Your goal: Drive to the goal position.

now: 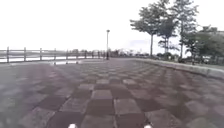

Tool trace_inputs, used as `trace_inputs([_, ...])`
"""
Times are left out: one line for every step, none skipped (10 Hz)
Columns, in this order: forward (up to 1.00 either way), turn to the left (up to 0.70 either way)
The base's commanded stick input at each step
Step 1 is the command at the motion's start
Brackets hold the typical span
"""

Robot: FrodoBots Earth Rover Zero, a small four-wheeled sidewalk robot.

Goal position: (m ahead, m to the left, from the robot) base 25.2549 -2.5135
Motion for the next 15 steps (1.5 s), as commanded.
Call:
trace_inputs([0.85, 0.01])
trace_inputs([0.85, 0.01])
trace_inputs([0.85, 0.01])
trace_inputs([0.85, 0.01])
trace_inputs([0.85, 0.01])
trace_inputs([0.85, 0.01])
trace_inputs([0.85, 0.01])
trace_inputs([0.85, 0.01])
trace_inputs([0.85, -0.09])
trace_inputs([0.85, -0.33])
trace_inputs([0.85, -0.33])
trace_inputs([0.85, -0.33])
trace_inputs([0.85, -0.30])
trace_inputs([0.85, -0.11])
trace_inputs([0.85, -0.02])
